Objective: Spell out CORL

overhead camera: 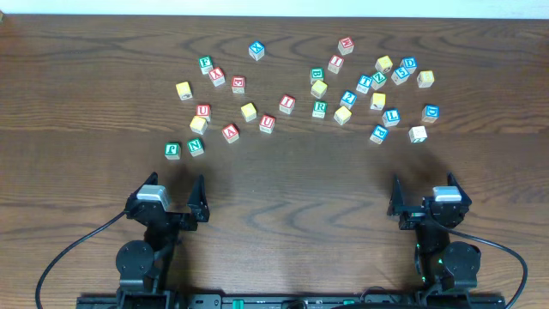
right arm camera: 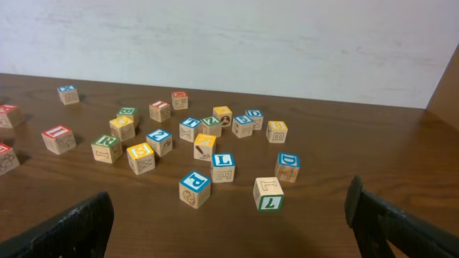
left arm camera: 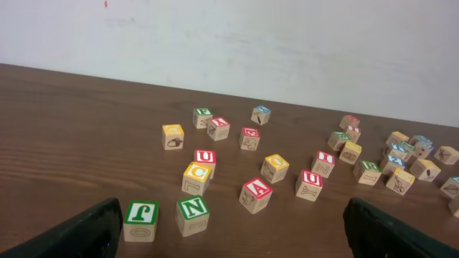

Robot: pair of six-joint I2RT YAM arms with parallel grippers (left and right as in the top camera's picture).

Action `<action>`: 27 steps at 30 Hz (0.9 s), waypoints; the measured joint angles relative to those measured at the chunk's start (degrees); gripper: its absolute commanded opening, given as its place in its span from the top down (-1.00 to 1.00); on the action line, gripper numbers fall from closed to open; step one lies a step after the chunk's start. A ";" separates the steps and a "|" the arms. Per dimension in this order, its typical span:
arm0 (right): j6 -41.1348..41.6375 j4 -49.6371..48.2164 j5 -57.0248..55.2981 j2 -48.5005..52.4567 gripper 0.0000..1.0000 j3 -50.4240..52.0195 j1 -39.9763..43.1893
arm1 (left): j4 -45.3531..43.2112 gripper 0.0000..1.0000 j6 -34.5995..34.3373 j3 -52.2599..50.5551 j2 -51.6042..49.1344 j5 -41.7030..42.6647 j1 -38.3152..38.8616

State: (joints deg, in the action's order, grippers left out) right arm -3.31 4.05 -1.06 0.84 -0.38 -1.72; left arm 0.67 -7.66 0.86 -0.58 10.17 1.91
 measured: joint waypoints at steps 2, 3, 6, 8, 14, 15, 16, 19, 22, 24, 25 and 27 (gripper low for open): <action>0.00 0.00 -0.02 0.00 -0.98 0.00 0.00 | 0.00 -0.93 0.00 0.00 -0.02 0.00 0.00; 0.00 0.00 -0.02 0.00 -0.98 0.00 0.00 | -0.02 -0.93 0.00 0.00 -0.02 0.00 0.00; 0.00 0.00 -0.02 0.00 -0.99 0.00 0.00 | -0.07 -0.94 0.00 0.00 -0.02 -0.02 0.00; 0.00 -0.02 -0.02 0.00 -0.99 0.00 0.00 | -0.07 -0.93 0.00 0.00 -0.02 -0.04 0.02; -0.02 -0.02 -0.02 0.00 -0.99 0.00 0.00 | -0.83 -0.94 0.00 0.00 -0.02 0.26 0.00; 0.00 0.00 -0.02 0.00 -0.99 0.00 0.00 | -1.11 -0.94 0.00 0.00 0.00 0.55 0.00; 0.00 -0.02 0.00 0.00 -0.99 0.00 0.00 | -1.79 -0.94 -0.02 0.00 -0.02 1.36 0.00; 0.00 0.00 -0.02 -0.02 -0.99 0.00 0.00 | 2.89 -0.94 -1.07 3.48 -2.10 1.57 0.02; 0.00 -0.02 -0.07 -0.07 -0.99 0.00 0.07 | 10.34 -0.94 -0.85 15.23 -12.61 1.79 0.00; 0.00 0.02 -0.09 -0.17 -0.98 0.00 0.13 | 14.93 -0.94 0.72 25.09 -23.43 2.01 0.02; 0.00 0.02 -0.09 -0.15 -0.99 0.00 0.17 | 17.84 -0.94 1.57 30.25 -28.85 2.01 0.00; 0.00 -0.02 -0.11 -0.20 -0.98 0.00 0.22 | 24.46 -0.94 2.80 41.07 -39.60 2.03 0.00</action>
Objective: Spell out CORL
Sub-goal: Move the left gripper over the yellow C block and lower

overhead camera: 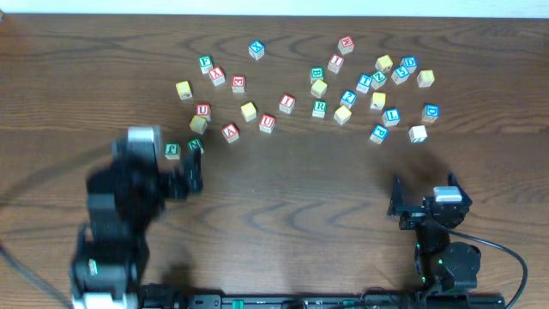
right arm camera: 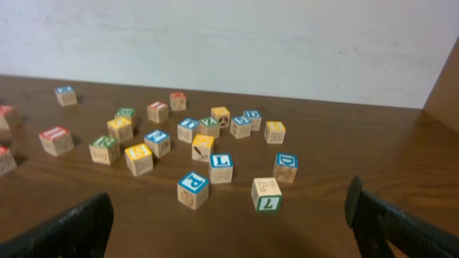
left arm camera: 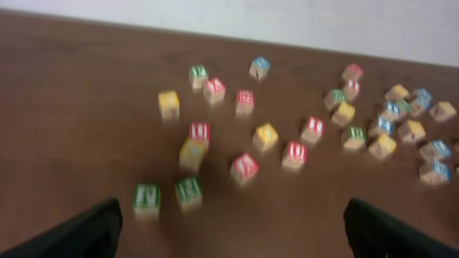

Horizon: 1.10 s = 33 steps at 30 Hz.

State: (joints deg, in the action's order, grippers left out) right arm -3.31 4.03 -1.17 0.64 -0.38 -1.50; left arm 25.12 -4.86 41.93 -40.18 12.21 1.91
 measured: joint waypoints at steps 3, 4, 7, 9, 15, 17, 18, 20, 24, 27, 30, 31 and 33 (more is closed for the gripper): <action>0.00 0.07 -0.11 0.02 -0.99 0.00 0.00 | 12.83 -0.94 1.09 19.30 -17.00 0.15 0.00; 0.00 -0.02 -0.11 0.00 -0.99 0.00 0.00 | 18.08 -0.94 1.79 27.45 -23.63 0.17 0.00; 0.00 -0.04 -0.13 0.00 -0.99 0.00 0.00 | 31.36 -0.94 4.37 44.65 -36.65 0.42 0.00; 0.00 0.00 -0.11 0.02 -0.99 0.00 0.00 | 36.17 -0.94 6.80 54.01 -44.68 0.59 0.02; 0.00 0.00 -0.11 0.02 -0.99 0.00 0.00 | 39.63 -0.95 13.51 60.22 -55.17 0.63 0.00; 0.00 0.00 -0.13 0.02 -0.98 0.00 0.00 | 41.42 -0.95 14.93 60.22 -57.75 0.66 0.00; 0.00 0.00 -0.13 0.02 -0.99 0.00 0.00 | 41.94 -0.95 15.50 60.22 -58.82 0.81 0.00; 0.00 0.00 -0.13 0.02 -0.98 0.00 0.00 | 43.98 -0.95 17.42 60.33 -61.40 1.88 0.00; 0.00 0.00 -0.13 0.02 -0.99 0.00 0.00 | 44.54 -0.94 20.06 60.33 -68.59 3.89 0.00; 0.00 0.00 -0.13 0.02 -0.99 0.00 0.00 | 44.04 -0.95 20.41 60.33 -73.35 4.28 0.00; 0.00 0.00 -0.13 0.02 -0.99 0.00 0.00 | 43.56 -0.94 20.46 60.33 -76.37 4.42 0.00; 0.00 0.00 -0.11 0.02 -0.99 0.00 0.00 | 43.39 -0.95 20.57 60.33 -76.91 4.42 0.00; 0.00 0.00 -0.13 0.02 -0.99 0.00 0.00 | 42.71 -0.95 20.65 60.33 -77.22 4.37 0.00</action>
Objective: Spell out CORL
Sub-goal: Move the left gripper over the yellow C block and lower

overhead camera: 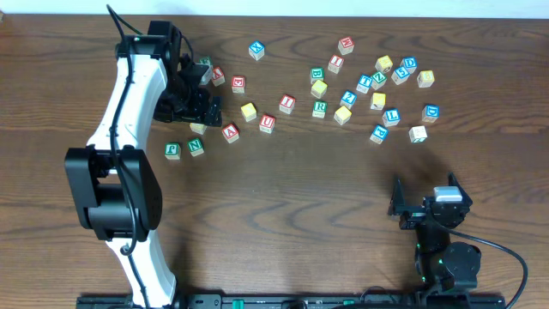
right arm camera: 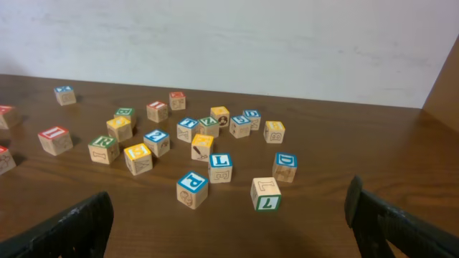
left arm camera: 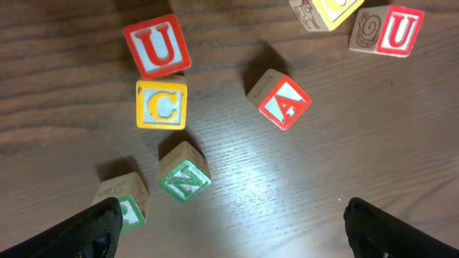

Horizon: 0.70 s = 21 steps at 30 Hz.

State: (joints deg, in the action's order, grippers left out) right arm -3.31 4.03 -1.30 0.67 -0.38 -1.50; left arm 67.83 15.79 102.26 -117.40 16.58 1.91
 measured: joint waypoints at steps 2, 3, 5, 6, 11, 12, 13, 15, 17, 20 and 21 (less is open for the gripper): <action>0.00 0.00 0.00 0.00 -0.99 0.00 0.00 | -0.44 -0.95 0.17 0.00 0.09 -0.42 0.00; 0.00 0.00 0.00 0.00 -0.98 0.00 0.00 | -0.46 -0.95 0.31 0.00 0.09 -0.81 0.00; 0.00 0.00 0.00 0.00 -0.99 0.00 0.00 | -0.74 -0.94 0.59 0.00 0.09 -2.14 0.00; 0.00 0.00 0.02 0.00 -0.98 0.00 0.00 | -0.98 -0.95 0.76 0.00 0.09 -2.58 0.00; 0.00 0.00 0.00 0.00 -0.99 0.00 0.00 | -3.98 -0.94 1.22 0.00 0.09 -4.11 0.00; 0.00 0.02 0.02 0.00 -0.99 0.00 0.00 | -4.50 -0.95 1.25 0.00 0.09 -4.35 0.00; 0.00 0.00 0.00 0.00 -0.99 0.00 0.00 | -5.01 -0.95 1.25 0.00 0.09 -4.57 0.00; 0.00 0.00 0.02 0.00 -0.98 0.00 0.00 | -5.40 -0.94 1.42 0.00 0.09 -4.76 0.00; 0.00 0.00 0.02 0.00 -0.99 0.00 0.00 | -5.79 -0.95 1.62 0.00 0.09 -4.92 0.00; 0.00 0.00 0.02 0.00 -0.98 0.00 0.00 | -6.93 -0.94 1.88 0.00 0.09 -4.92 0.00; 0.00 0.00 0.00 0.00 -0.98 0.00 0.00 | -7.15 -0.94 2.03 0.00 0.09 -4.92 0.00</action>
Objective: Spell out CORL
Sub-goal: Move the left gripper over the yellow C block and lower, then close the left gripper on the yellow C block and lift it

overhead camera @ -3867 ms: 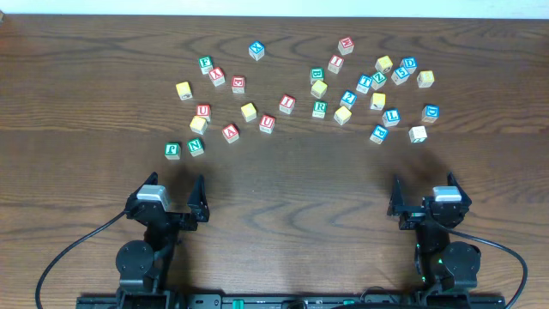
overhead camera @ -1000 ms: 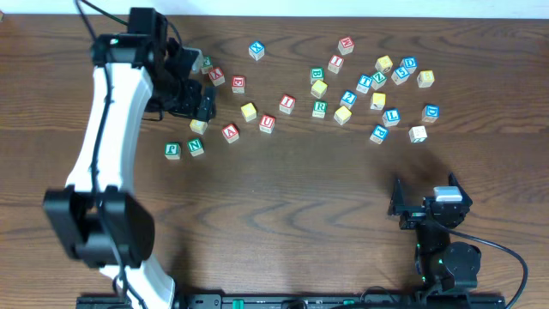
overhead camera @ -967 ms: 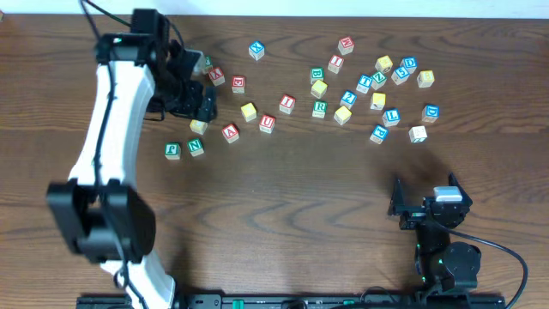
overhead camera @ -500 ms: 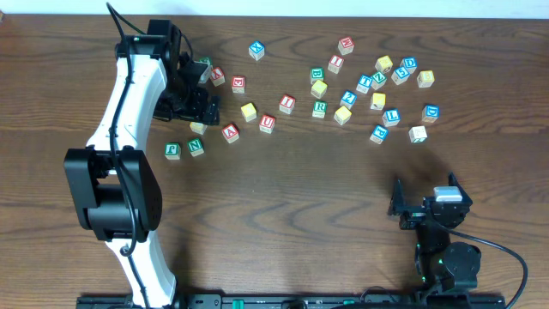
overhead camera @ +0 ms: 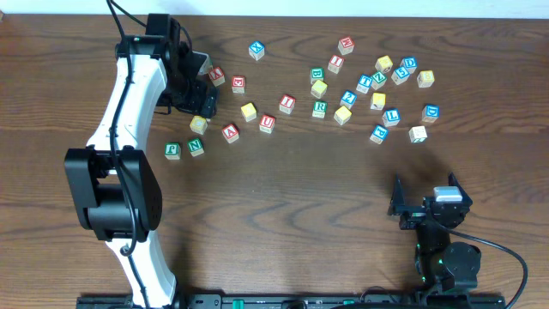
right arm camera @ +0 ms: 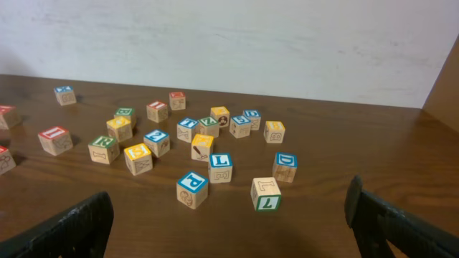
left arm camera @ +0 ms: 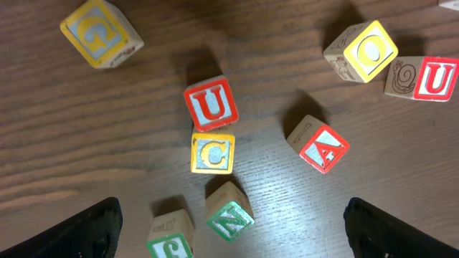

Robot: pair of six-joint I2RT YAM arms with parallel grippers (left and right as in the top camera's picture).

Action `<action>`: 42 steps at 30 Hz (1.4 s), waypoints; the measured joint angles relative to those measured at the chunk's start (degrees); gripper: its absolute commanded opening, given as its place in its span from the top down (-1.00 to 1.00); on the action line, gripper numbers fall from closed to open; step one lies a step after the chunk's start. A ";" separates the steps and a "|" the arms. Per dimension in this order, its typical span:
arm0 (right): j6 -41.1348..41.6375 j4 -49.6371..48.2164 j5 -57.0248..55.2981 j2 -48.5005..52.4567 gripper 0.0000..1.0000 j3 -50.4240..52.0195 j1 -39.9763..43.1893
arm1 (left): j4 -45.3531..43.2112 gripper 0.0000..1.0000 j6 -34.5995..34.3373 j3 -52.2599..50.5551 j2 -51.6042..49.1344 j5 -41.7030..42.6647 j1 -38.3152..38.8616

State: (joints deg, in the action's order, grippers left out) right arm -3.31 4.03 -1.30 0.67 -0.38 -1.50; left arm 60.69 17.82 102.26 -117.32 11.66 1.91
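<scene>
The yellow C block (left arm camera: 212, 153) lies just below a red U block (left arm camera: 210, 106) in the left cluster, and in the overhead view the C block (overhead camera: 198, 124) is partly under my arm. A yellow O block (left arm camera: 370, 50) sits further right. The green R block (overhead camera: 319, 108) and blue L block (right arm camera: 221, 166) lie in the right cluster. My left gripper (left arm camera: 229, 236) hangs open over the C and U blocks, looking down. My right gripper (right arm camera: 229, 229) rests open near the front edge, holding nothing.
A green N block (left arm camera: 231, 218), a green J block (left arm camera: 171, 244), a red A block (left arm camera: 324, 148) and a yellow G block (left arm camera: 97, 29) surround the C. Several more letter blocks are scattered across the far half of the table (overhead camera: 283, 197).
My left gripper has shifted a little toward the far edge and higher: the blocks below look smaller and the G block has come into its view. The right arm has not moved.
Both grippers rested open near the front edge. Then the left arm was raised and blurred, nearer the blocks. Later it hung over the left cluster, looking down on C, U, N and A. It hangs there still, open. No block has moved.
</scene>
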 measured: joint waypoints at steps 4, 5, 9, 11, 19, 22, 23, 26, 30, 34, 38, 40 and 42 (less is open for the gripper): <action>0.00 0.00 0.00 0.00 -0.99 0.00 0.00 | -1.42 -0.95 0.04 0.00 0.00 -0.02 0.00; 0.00 0.00 0.02 0.00 -0.99 0.00 0.00 | -1.73 -0.95 0.04 -0.02 0.00 -0.04 0.00; 0.00 0.00 0.00 0.00 -0.99 0.00 0.00 | -3.91 -0.95 0.07 -1.70 0.00 -1.27 0.00; 0.00 0.00 0.02 0.00 -0.98 0.00 0.00 | -4.46 -0.94 0.04 -3.43 0.00 -1.81 0.00; 0.00 0.00 0.00 0.00 -0.99 0.00 0.00 | -8.04 -0.91 0.07 -7.82 0.00 -2.99 0.00; 0.00 0.00 0.00 0.00 -0.99 0.00 0.00 | -9.99 -0.91 0.07 -9.70 0.00 -3.04 0.00; 0.00 0.00 0.00 0.00 -0.99 0.00 0.00 | -11.10 -0.91 0.07 -10.71 0.00 -3.04 0.00; 0.00 0.00 0.02 0.00 -0.98 0.00 0.00 | -12.72 -0.91 0.07 -12.76 0.00 -3.02 0.00; 0.00 0.00 0.00 0.00 -0.99 0.00 0.00 | -14.36 -0.91 0.07 -14.23 0.00 -3.02 0.00; 0.00 0.00 0.00 0.00 -0.98 0.00 0.00 | -15.26 -0.90 0.07 -14.71 0.00 -3.02 0.00; 0.00 0.00 0.00 0.00 -0.98 0.00 0.00 | -17.46 -0.89 0.07 -14.95 0.00 -3.02 0.00; 0.00 0.00 0.02 0.00 -0.98 0.00 0.00 | -18.78 -0.90 0.07 -15.54 0.00 -3.02 0.00; 0.00 0.00 0.02 0.00 -0.99 0.00 0.00 | -19.65 -0.89 0.07 -15.91 0.00 -3.02 0.00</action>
State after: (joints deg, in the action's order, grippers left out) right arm -3.31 4.03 -1.28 0.67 -0.38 -1.50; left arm 41.04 17.89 86.35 -117.32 8.64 1.91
